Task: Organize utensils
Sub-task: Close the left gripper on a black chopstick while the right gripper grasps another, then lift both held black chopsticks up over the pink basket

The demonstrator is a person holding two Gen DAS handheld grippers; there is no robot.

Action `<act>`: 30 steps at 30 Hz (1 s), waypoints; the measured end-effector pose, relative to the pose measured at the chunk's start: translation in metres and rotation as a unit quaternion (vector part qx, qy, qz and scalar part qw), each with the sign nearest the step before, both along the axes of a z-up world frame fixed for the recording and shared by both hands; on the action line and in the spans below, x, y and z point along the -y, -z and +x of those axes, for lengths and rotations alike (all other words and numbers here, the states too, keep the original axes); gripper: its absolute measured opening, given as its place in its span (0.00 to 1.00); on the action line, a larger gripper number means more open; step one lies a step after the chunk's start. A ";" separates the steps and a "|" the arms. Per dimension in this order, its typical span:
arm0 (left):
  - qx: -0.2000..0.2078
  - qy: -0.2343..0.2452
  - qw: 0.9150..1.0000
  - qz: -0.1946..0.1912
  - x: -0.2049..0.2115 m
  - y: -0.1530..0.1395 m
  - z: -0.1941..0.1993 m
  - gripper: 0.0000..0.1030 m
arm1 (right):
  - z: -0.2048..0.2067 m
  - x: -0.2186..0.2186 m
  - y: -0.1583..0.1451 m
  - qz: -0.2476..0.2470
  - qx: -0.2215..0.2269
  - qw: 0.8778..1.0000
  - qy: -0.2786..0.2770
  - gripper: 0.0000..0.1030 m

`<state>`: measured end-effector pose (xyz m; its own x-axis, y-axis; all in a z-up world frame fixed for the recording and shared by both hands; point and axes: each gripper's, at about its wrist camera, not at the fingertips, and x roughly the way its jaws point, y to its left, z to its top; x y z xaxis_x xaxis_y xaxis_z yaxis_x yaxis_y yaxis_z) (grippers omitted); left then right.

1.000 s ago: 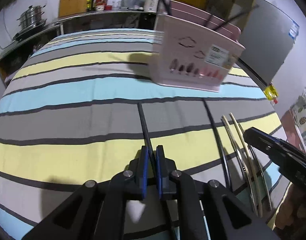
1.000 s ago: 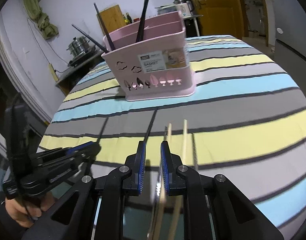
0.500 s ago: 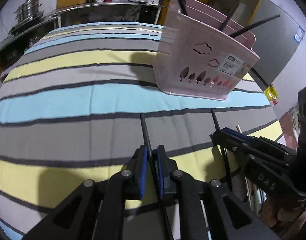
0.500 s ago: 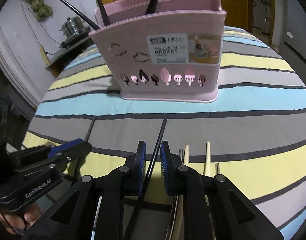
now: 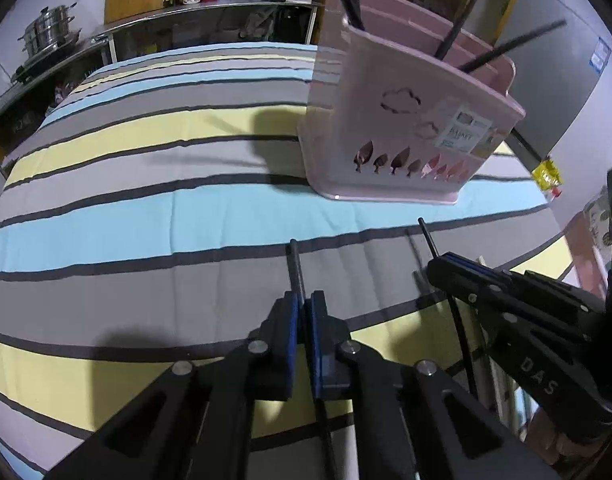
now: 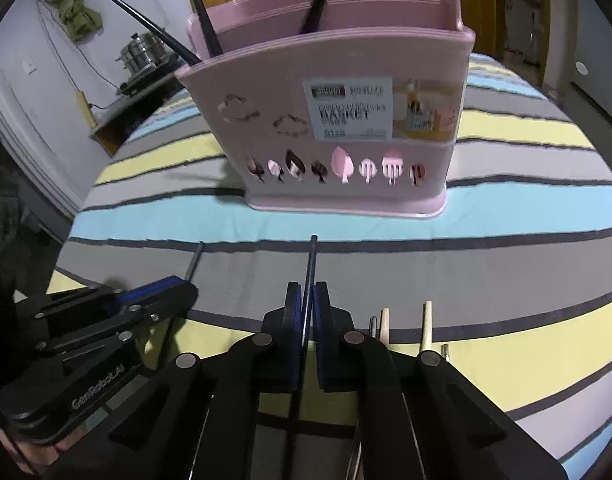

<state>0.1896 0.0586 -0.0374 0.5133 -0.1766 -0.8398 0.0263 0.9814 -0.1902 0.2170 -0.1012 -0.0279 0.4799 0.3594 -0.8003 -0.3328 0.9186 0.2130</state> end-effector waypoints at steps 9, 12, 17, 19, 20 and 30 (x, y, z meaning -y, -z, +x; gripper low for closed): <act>0.055 0.006 0.998 -0.019 -0.010 -0.062 -0.010 0.05 | -0.011 0.006 -0.061 0.027 0.057 0.998 -0.012 0.04; 0.078 0.010 0.997 -0.023 -0.012 -0.087 -0.014 0.05 | -0.014 0.007 -0.082 0.033 0.079 0.996 -0.014 0.04; 0.114 0.014 0.993 -0.024 -0.016 -0.122 -0.015 0.05 | -0.021 0.009 -0.116 0.042 0.115 0.992 -0.019 0.04; 0.128 0.016 0.991 -0.024 -0.016 -0.135 -0.018 0.05 | -0.024 0.009 -0.126 0.044 0.128 0.991 -0.020 0.04; 0.135 0.018 0.990 -0.024 -0.015 -0.141 -0.019 0.05 | -0.026 0.008 -0.131 0.045 0.135 0.990 -0.020 0.04; 0.155 0.019 0.987 -0.030 -0.020 -0.154 -0.035 0.05 | -0.043 0.021 -0.141 0.049 0.153 0.987 -0.016 0.04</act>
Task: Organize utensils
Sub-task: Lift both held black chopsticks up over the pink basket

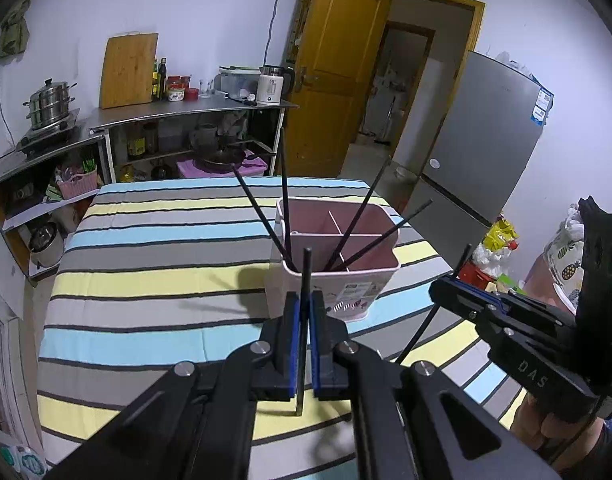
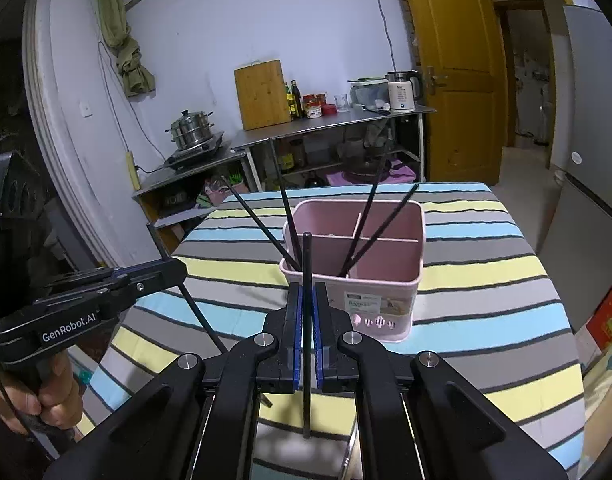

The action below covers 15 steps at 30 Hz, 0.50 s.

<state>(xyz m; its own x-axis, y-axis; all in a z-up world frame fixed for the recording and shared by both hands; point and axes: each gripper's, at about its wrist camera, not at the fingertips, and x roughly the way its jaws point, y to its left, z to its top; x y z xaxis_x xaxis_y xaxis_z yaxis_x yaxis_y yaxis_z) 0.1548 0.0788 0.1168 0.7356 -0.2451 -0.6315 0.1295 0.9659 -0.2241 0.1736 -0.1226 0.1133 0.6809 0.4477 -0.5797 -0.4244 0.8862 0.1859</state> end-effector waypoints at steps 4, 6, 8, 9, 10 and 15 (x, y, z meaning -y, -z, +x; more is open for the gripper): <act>0.001 0.000 1.000 0.001 0.001 0.000 -0.010 0.05 | -0.007 0.009 0.000 -0.001 -0.001 1.000 0.001 0.04; -0.002 0.001 1.000 0.008 0.003 0.001 -0.014 0.05 | -0.011 0.012 -0.001 -0.003 -0.003 1.000 0.002 0.04; -0.007 0.004 1.000 0.013 0.004 0.001 -0.017 0.05 | -0.015 0.015 -0.002 -0.005 -0.004 1.000 0.001 0.04; -0.010 0.006 1.000 0.017 0.005 0.002 -0.019 0.05 | -0.016 0.017 -0.002 -0.004 -0.006 1.000 0.001 0.04; -0.013 0.007 1.000 0.019 0.006 0.002 -0.020 0.05 | -0.018 0.019 -0.003 -0.003 -0.007 1.000 0.001 0.04; -0.019 0.012 0.999 0.023 0.008 -0.001 -0.025 0.05 | -0.021 0.024 -0.007 0.004 -0.006 1.000 0.005 0.04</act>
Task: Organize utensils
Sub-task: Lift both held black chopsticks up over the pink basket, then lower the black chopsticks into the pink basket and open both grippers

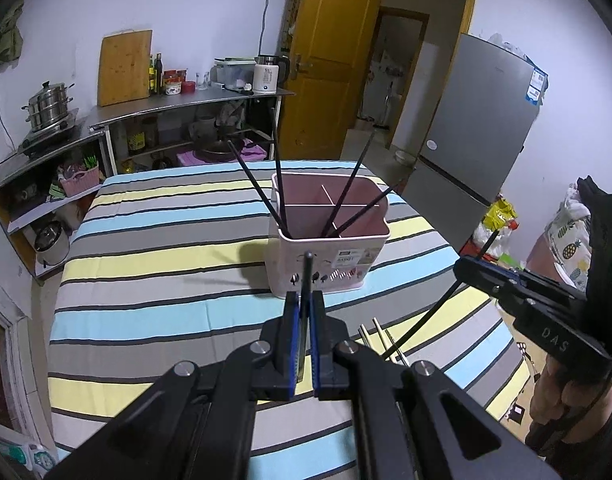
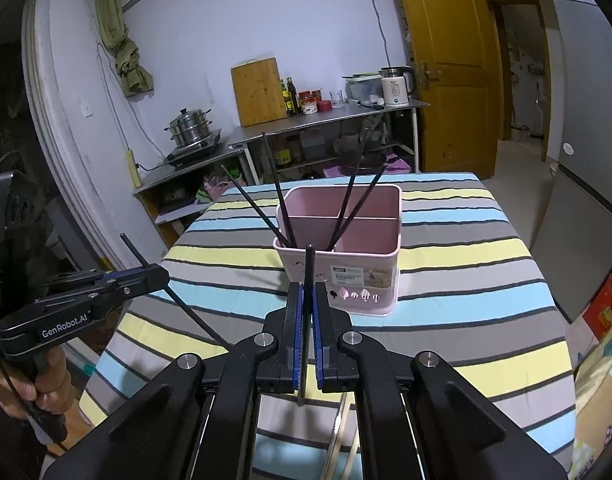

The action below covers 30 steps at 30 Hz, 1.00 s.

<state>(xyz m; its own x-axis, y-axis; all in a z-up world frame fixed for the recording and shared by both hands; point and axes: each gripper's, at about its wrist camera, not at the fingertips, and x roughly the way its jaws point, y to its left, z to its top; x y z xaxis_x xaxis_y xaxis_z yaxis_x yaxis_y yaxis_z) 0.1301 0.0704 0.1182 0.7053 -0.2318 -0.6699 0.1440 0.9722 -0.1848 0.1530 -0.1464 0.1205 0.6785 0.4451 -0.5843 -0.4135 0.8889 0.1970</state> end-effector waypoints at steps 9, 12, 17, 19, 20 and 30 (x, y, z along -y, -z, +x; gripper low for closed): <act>0.012 0.007 1.000 -0.021 -0.001 -0.023 0.004 0.05 | 0.000 0.015 -0.021 0.028 0.032 0.999 0.015 0.04; 0.022 0.007 0.999 -0.031 -0.003 -0.037 0.010 0.05 | 0.003 0.022 -0.031 0.041 0.048 0.998 0.027 0.04; 0.047 0.004 0.998 -0.045 -0.005 -0.064 0.019 0.05 | 0.010 0.035 -0.060 0.070 0.087 0.993 0.049 0.04; 0.062 0.001 0.997 -0.050 -0.008 -0.077 0.025 0.05 | 0.013 0.036 -0.071 0.079 0.101 0.990 0.054 0.04; 0.068 0.000 0.996 -0.053 -0.009 -0.082 0.028 0.05 | 0.016 0.037 -0.078 0.085 0.112 0.988 0.058 0.04; 0.103 -0.008 0.993 -0.058 -0.006 -0.104 0.070 0.05 | 0.051 0.024 -0.088 0.107 0.137 0.983 0.064 0.04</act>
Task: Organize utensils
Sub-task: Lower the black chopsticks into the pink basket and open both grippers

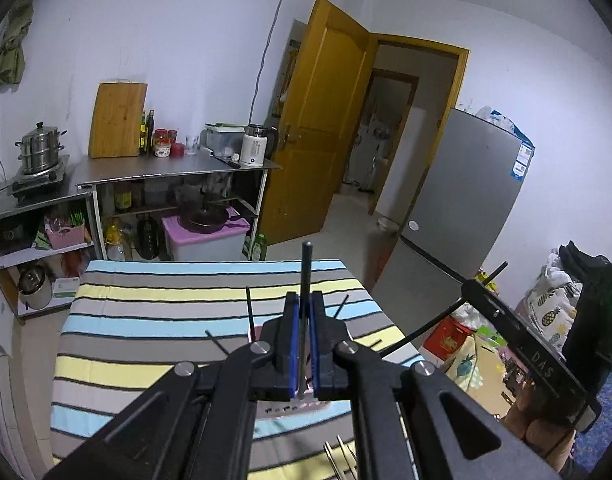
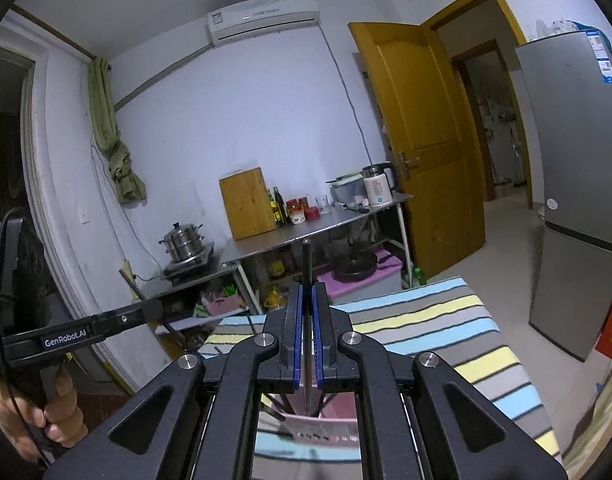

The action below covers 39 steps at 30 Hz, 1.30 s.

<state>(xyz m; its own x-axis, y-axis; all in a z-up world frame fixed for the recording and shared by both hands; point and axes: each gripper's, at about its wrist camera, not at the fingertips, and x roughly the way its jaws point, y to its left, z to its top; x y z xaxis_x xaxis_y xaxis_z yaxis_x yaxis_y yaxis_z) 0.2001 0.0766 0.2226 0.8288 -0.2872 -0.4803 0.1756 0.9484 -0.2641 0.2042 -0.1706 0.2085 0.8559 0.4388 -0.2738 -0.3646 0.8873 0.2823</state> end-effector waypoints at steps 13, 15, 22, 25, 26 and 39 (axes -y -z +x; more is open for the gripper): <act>-0.028 -0.002 1.000 -0.011 0.003 0.046 0.048 0.05 | 0.040 -0.010 0.046 0.008 -0.018 1.000 0.001 0.04; -0.032 -0.002 0.999 -0.012 0.004 0.052 0.051 0.05 | 0.045 -0.014 0.052 0.007 -0.023 1.000 -0.002 0.04; -0.061 0.000 0.998 -0.027 0.006 0.082 0.061 0.05 | 0.056 -0.021 0.084 -0.003 -0.056 0.998 -0.012 0.04; -0.074 0.001 0.997 -0.032 0.006 0.094 0.065 0.05 | 0.060 -0.022 0.094 -0.007 -0.074 0.997 -0.022 0.05; -0.078 0.001 0.996 -0.032 0.007 0.097 0.064 0.05 | 0.060 -0.022 0.096 -0.009 -0.078 0.997 -0.027 0.05; -0.046 -0.016 0.999 -0.015 0.005 0.086 0.045 0.34 | 0.044 -0.011 0.084 -0.027 -0.069 0.997 -0.023 0.14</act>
